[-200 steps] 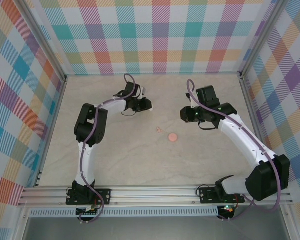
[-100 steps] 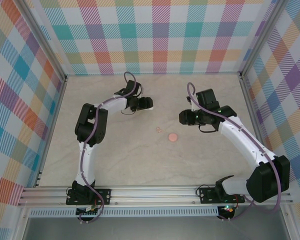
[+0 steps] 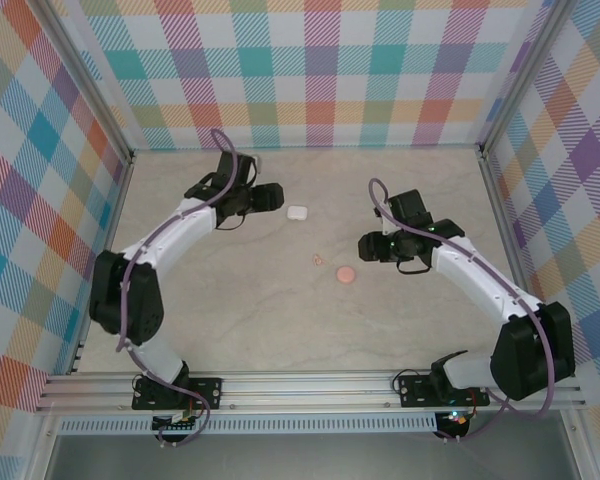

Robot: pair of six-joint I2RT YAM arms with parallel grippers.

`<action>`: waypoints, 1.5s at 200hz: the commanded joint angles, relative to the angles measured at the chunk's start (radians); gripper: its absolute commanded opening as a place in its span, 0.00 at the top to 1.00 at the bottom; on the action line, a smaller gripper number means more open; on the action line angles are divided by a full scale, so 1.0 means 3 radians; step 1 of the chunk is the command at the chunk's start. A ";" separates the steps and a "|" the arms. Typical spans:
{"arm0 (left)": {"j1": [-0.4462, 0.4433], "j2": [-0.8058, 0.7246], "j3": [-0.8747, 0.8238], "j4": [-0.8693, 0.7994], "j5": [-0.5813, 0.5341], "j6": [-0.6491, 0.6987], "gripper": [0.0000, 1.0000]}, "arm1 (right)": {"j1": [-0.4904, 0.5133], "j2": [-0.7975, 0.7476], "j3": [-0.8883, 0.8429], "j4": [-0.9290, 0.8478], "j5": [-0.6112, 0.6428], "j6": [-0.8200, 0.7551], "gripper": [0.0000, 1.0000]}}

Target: Insert the wireless bluetooth earbuds into the charging case

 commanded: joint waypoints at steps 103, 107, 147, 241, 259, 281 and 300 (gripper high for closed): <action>-0.0456 -0.0917 -0.1023 -0.0230 0.0499 -0.0172 0.28 | 0.0305 0.1000 0.0224 -0.0010 -0.0154 -0.0019 0.33; -0.0457 -0.0915 -0.1032 -0.0226 0.0524 -0.0175 0.28 | 0.0302 0.1023 0.0241 0.0003 -0.0142 -0.0024 0.33; -0.0556 -0.0836 -0.1162 -0.0084 0.0719 -0.0300 0.29 | 0.0302 0.1289 0.0559 -0.0065 -0.0010 -0.0153 0.37; -0.1325 -0.0004 -0.1304 0.1072 0.1165 -0.0987 0.56 | 0.0101 0.1968 0.1102 -0.0269 -0.0148 -0.0336 0.65; -0.1396 0.0187 -0.1273 0.1222 0.1211 -0.1070 0.60 | 0.0077 0.1997 0.1095 -0.0291 -0.0187 -0.0365 0.67; -0.1459 0.0424 -0.1214 0.1338 0.1256 -0.1152 0.68 | 0.0071 0.1991 0.1062 -0.0322 -0.0243 -0.0396 0.67; -0.1507 0.0600 -0.1129 0.1389 0.1290 -0.1185 0.74 | 0.0075 0.1997 0.1027 -0.0348 -0.0287 -0.0419 0.67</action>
